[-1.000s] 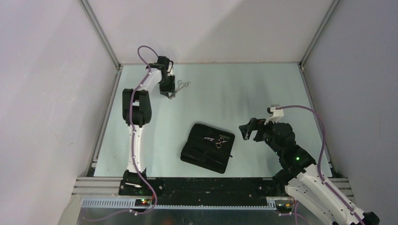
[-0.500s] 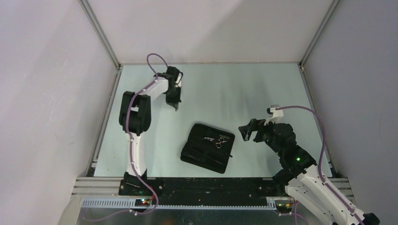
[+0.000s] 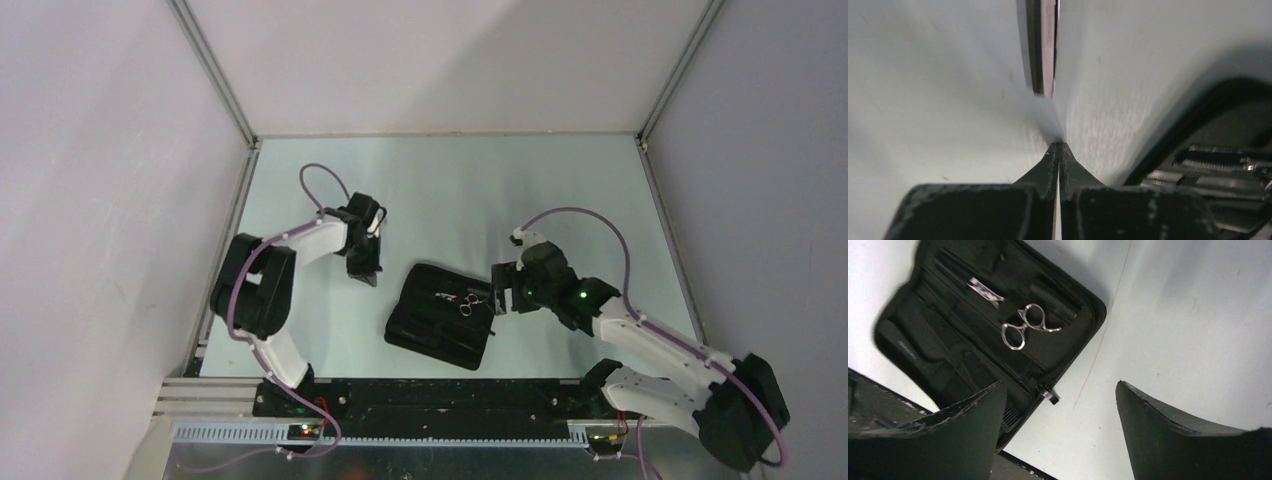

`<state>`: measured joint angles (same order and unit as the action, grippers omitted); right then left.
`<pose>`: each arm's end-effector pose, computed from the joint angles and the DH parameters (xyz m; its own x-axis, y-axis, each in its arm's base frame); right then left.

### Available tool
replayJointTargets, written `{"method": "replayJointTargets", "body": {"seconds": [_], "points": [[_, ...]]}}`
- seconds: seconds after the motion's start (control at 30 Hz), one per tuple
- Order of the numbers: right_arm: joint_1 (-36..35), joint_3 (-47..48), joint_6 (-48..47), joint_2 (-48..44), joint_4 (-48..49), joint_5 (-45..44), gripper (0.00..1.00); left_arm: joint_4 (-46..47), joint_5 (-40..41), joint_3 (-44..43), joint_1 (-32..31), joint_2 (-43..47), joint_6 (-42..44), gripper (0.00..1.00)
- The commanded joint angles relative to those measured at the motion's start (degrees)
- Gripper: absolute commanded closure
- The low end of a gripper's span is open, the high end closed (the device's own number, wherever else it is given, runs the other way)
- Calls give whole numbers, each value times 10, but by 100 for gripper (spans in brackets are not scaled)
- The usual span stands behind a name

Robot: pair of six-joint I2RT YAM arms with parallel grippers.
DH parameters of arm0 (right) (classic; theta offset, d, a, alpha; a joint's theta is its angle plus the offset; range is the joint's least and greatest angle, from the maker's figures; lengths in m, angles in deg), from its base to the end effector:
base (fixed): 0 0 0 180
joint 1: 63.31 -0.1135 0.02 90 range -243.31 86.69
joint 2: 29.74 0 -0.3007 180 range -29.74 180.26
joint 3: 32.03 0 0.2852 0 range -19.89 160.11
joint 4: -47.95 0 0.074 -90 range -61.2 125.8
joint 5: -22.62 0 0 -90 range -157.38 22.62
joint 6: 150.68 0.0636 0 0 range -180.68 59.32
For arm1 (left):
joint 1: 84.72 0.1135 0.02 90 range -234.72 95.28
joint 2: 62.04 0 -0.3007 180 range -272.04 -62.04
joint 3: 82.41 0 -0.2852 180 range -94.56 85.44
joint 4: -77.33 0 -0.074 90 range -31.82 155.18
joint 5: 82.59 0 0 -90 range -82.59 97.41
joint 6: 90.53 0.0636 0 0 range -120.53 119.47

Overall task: Sort the hair-cutting tools
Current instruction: Move the scissors to the center of the board, then adjust the hairdressing tool bag at the center of the board.

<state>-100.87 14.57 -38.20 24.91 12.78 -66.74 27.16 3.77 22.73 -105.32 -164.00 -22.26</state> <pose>0.1808 0.1400 0.2246 -0.7371 -0.0845 -0.6704 -0.3616 0.8875 0.2857 0.3416 -0.1327 0.1437 -0.9830 -0.0252 -0.1818 0.0003 0.9903 -0.1391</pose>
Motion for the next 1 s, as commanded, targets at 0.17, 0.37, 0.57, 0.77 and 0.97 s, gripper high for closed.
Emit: {"method": "replayJointTargets", "body": {"seconds": [0.17,0.37,0.57,0.77,0.97], "points": [[-57,59,73,140,-26,-140,22,68,-50,156,-34,137,-86,79],[-57,64,82,194,27,-134,28,53,-18,142,-28,207,-97,44],[-46,93,74,275,30,-101,36,44,8,104,2,221,-90,22],[2,99,46,312,11,-93,62,21,29,70,16,227,-65,17],[68,124,-21,322,-4,-54,88,14,26,55,41,230,-46,20]]}}
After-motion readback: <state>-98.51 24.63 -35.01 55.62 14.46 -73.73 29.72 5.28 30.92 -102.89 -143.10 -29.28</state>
